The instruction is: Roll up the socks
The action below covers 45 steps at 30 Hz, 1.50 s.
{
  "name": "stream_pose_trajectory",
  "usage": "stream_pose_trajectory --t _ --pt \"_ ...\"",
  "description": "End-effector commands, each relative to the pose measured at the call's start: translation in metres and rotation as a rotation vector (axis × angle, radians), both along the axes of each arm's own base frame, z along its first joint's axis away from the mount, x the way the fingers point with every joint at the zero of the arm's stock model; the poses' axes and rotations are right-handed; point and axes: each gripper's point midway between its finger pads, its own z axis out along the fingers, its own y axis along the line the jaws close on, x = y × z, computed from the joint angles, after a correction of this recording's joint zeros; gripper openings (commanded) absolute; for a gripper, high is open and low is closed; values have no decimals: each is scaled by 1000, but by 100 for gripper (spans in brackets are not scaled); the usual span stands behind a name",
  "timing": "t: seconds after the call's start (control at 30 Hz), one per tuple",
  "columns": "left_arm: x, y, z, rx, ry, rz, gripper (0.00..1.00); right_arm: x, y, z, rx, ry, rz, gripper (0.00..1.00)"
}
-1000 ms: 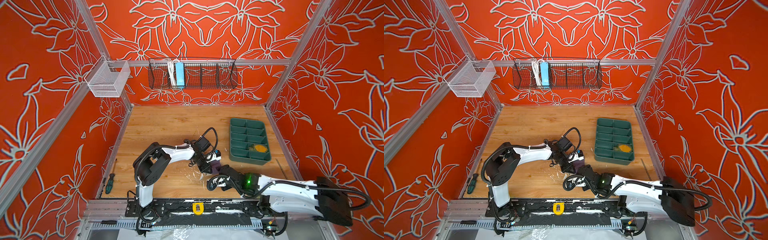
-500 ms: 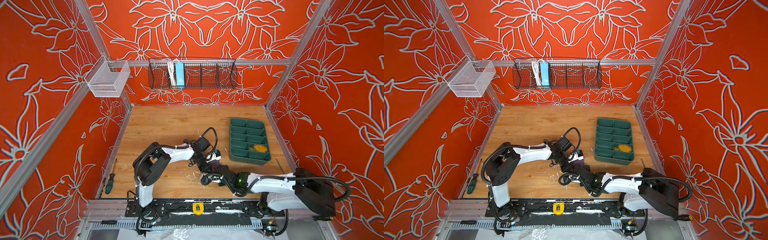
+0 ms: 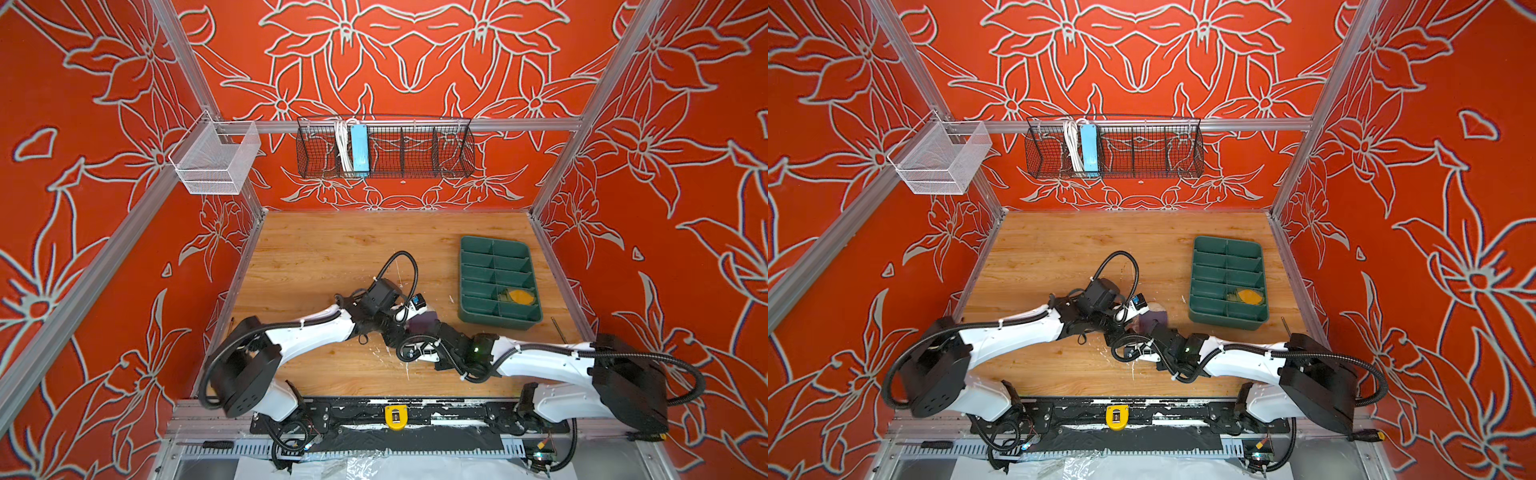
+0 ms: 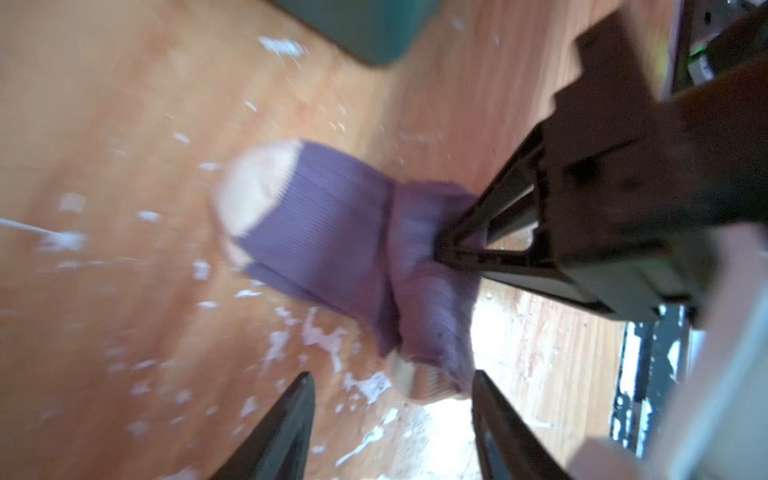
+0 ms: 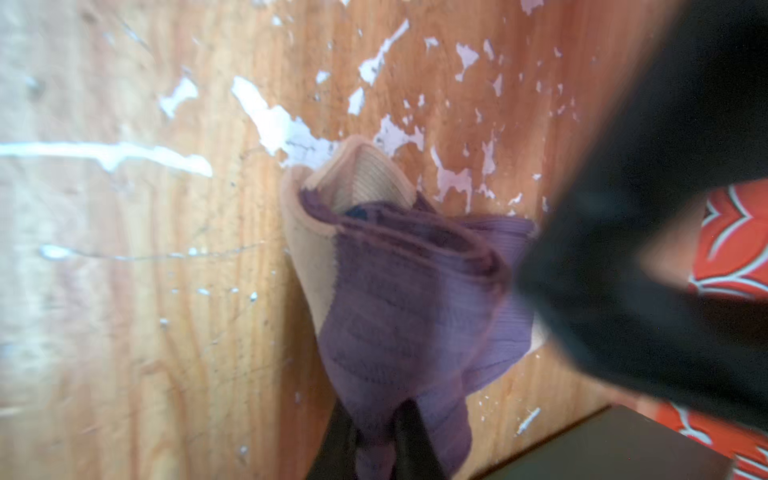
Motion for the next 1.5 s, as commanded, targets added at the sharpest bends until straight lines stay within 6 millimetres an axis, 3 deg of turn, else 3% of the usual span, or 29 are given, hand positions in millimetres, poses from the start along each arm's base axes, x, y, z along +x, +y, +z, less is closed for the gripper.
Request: stream_pose_trajectory --t 0.0,0.07,0.13,0.17,0.3,0.43,0.57,0.7,0.8,0.83,1.07,1.27,1.47 --pt "36 25 55 -104 -330 204 75 -39 -15 -22 -59 264 3 0" --pt "44 50 88 -136 -511 300 82 -44 -13 -21 -51 343 -10 0" --pt "46 67 113 -116 -645 328 85 -48 -13 -21 -43 421 -34 0" --pt "43 77 135 -121 -719 330 85 -50 -11 -20 -35 461 -43 0" --pt "30 94 178 -65 -892 264 86 -50 -9 -23 2 580 -89 0" --pt "6 89 213 -100 -983 101 90 -47 -9 -22 -10 664 -119 0" --pt "-2 65 221 -131 -986 -47 90 -42 -7 -20 -3 723 -155 0" --pt "1 32 201 -187 -894 -160 90 -40 -10 -25 -16 764 -193 0" --pt "-11 13 185 -163 -840 -316 91 -36 -10 -25 -10 784 -220 0" --pt "-13 5 170 -126 -812 -370 91 -36 -10 -25 -9 786 -225 0" --pt "-45 0 105 143 -825 -602 91 -31 -12 -21 19 817 -243 0" --pt "-63 -13 48 263 -851 -642 90 -26 -12 -23 11 864 -277 0" --pt "-44 -38 16 362 -935 -539 82 -20 -11 -22 20 918 -296 0"
